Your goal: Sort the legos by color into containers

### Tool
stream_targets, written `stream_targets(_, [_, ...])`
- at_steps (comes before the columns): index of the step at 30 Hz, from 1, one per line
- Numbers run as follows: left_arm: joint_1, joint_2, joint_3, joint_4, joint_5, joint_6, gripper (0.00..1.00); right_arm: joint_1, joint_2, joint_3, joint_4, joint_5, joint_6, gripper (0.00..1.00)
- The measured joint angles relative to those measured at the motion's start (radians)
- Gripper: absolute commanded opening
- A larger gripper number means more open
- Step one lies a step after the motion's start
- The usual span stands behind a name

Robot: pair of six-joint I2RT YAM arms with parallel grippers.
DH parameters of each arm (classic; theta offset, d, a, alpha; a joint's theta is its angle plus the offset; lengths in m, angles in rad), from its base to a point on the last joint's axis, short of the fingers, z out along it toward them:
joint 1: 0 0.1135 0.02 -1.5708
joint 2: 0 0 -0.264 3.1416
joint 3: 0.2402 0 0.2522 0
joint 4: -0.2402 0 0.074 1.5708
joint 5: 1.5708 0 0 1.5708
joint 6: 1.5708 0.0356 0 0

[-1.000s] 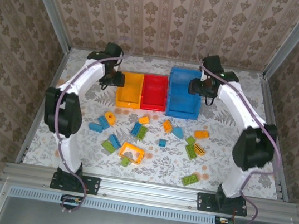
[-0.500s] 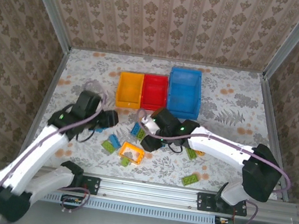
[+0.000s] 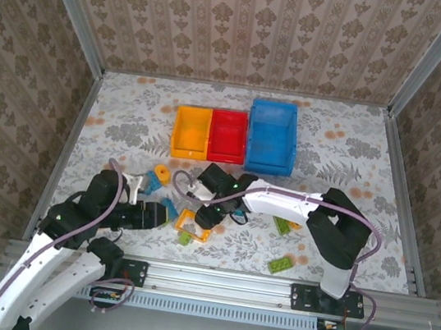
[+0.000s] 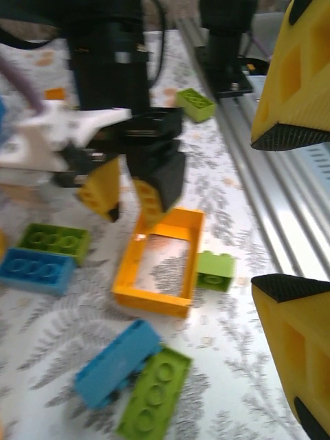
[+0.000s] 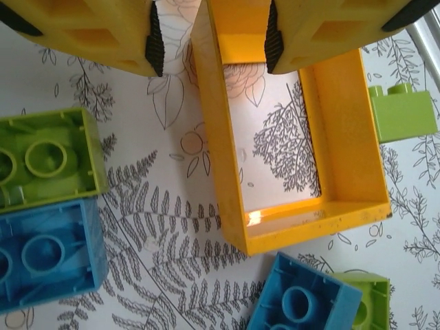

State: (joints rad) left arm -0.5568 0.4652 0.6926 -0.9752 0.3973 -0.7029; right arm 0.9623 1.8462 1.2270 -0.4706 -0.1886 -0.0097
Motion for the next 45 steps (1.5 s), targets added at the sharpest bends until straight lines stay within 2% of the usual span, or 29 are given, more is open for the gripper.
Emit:
stream_targets(8, [-0.001,-0.022,-0.025,-0.058,0.031,0.014,0.52,0.011,0.087,0.064,-0.026,0.026,0.005,0.24])
stream_targets(13, [-0.006,-0.022,-0.027,-0.051,0.029,0.006,0.52,0.011,0.107,0.084,-0.033,0.040,0.008,0.09])
stream_targets(19, [-0.012,-0.017,-0.029,-0.025,0.025,-0.006,0.52,0.011,0.107,0.089,-0.034,0.056,0.009,0.00])
stream_targets(26, [-0.024,0.030,-0.031,0.036,0.008,-0.021,0.51,0.011,0.098,0.089,-0.034,0.105,0.025,0.00])
stream_targets(30, [-0.033,0.103,-0.016,0.063,-0.011,-0.021,0.51,-0.005,0.027,0.089,-0.040,0.154,0.064,0.00])
stream_targets(34, [-0.050,0.236,0.085,0.101,-0.037,-0.008,0.51,-0.084,-0.153,0.083,-0.052,0.215,0.132,0.00])
stream_targets(38, [-0.097,0.398,0.233,0.180,-0.082,0.026,0.51,-0.250,-0.301,0.092,-0.081,0.318,0.262,0.00])
stream_targets(41, [-0.153,0.539,0.348,0.233,-0.129,0.068,0.50,-0.388,-0.297,0.126,-0.134,0.389,0.384,0.00])
stream_targets(45, [-0.215,0.718,0.475,0.302,-0.187,0.123,0.50,-0.489,-0.196,0.201,-0.217,0.443,0.495,0.00])
